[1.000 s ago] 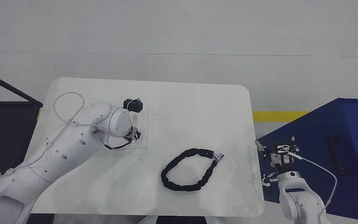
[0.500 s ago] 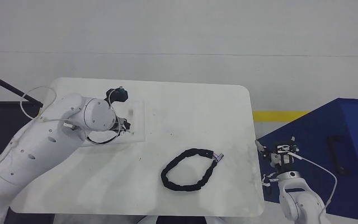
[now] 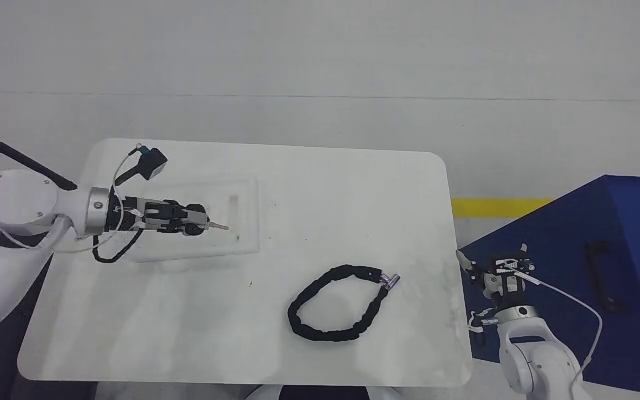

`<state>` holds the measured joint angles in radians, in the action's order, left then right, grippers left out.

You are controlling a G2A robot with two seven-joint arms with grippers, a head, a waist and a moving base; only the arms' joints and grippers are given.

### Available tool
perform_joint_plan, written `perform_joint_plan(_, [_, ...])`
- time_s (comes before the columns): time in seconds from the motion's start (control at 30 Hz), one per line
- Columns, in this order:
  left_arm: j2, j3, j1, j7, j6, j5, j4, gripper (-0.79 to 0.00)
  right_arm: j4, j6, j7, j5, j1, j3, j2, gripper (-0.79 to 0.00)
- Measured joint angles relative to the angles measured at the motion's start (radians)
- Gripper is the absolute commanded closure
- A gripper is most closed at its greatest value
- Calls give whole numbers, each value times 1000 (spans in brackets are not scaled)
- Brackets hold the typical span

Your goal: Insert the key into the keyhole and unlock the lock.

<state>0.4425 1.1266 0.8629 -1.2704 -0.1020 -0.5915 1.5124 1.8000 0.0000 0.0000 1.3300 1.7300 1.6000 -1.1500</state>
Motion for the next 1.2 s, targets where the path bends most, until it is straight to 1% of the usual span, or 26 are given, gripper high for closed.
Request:
perform_joint_plan(0.03, [-10,32,40,-20,-80,-37,-28,0,0,0,0,0,0,0,0,-785])
perform_joint_plan(0.07, [-16,52,67,-34,-127,-56,-42,0,0,0,0,0,0,0,0,-785])
perform_joint_plan(0.13, [-27,88,118,-59,-199,-77,-54,0,0,0,0,0,0,0,0,-785])
perform_joint_plan(0.2, [-31,103,145,-74,-227,-84,-55,0,0,0,0,0,0,0,0,-785])
perform_joint_plan(1.07, [-31,103,146,-75,-226,-84,-55,0,3,-3,3,-3,2,-3,0,-785])
perform_joint_plan(1.1, [-31,103,146,-75,-226,-84,-55,0,14,-16,15,-16,8,-11,-1,-785])
perform_joint_plan(1.17, [-31,103,146,-75,-226,-84,-55,0,85,-81,78,-81,40,-20,-1,-785])
perform_joint_plan(1.2, [-31,103,146,-75,-226,-84,-55,0,132,-95,107,-96,61,-23,-2,-785])
